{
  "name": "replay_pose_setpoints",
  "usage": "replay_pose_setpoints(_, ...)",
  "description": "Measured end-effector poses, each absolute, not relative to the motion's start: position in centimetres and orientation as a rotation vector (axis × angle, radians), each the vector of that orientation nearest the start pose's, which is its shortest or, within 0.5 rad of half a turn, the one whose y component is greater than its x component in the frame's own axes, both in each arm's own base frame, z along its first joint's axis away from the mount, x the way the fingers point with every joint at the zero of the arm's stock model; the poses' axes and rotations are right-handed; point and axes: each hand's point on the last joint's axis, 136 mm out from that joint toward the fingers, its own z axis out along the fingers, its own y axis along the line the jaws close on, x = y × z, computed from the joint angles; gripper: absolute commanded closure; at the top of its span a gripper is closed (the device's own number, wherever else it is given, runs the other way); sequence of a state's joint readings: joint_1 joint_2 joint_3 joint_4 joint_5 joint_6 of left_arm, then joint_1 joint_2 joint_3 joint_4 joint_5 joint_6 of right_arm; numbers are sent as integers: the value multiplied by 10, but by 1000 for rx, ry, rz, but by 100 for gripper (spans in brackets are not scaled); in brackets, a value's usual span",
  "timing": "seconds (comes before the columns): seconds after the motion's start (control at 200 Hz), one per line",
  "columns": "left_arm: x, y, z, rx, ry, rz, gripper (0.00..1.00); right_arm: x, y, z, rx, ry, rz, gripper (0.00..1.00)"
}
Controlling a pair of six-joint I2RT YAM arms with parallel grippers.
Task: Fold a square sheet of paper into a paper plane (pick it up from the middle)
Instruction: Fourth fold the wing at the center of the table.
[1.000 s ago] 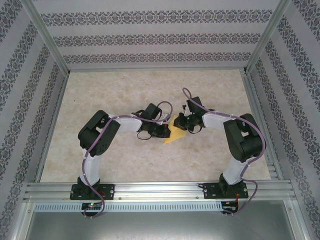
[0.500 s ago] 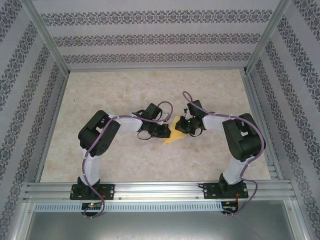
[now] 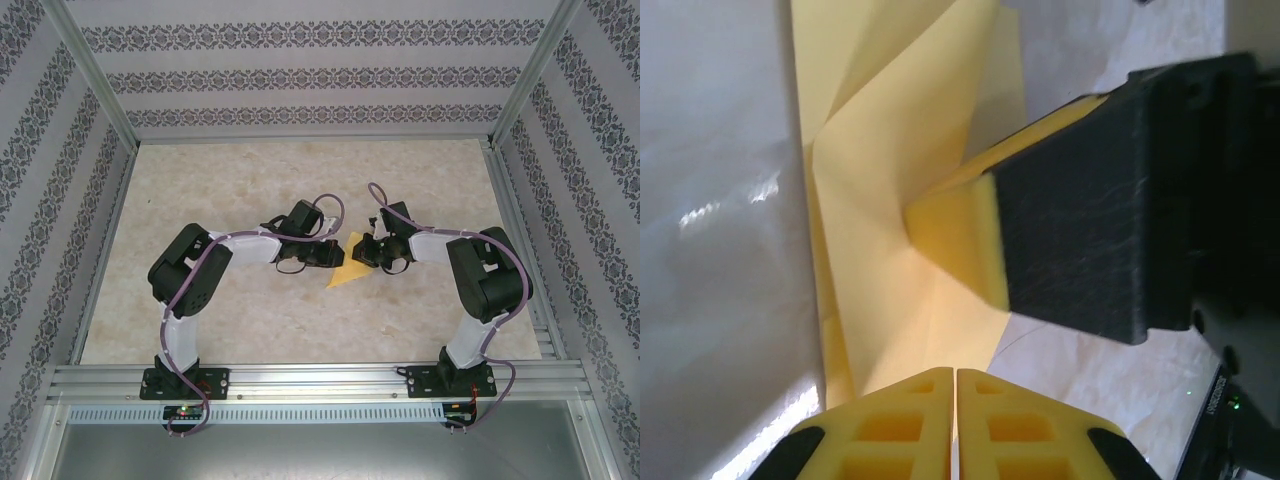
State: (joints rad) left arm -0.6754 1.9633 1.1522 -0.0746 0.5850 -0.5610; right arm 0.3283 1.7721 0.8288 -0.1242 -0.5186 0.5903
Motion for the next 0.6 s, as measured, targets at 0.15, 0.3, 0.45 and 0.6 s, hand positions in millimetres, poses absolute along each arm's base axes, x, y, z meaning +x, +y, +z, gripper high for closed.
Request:
replay_pose_setpoints(0.15,308,-369,48,419,2654,-1205,92,326,200,13,168,2757,981,93)
replay_pose_setpoints(0.3,305,-367,33,406,2701,-1195,94,326,199,14,169,2756,984,93)
replay_pose_setpoints(0.45,300,-366,23,401,2746,-1184,96,327,199,14,169,2755,984,91)
replay_pose_setpoints(0.6,298,-367,23,416,2756,-1173,96,328,197,21,168,2740,963,90)
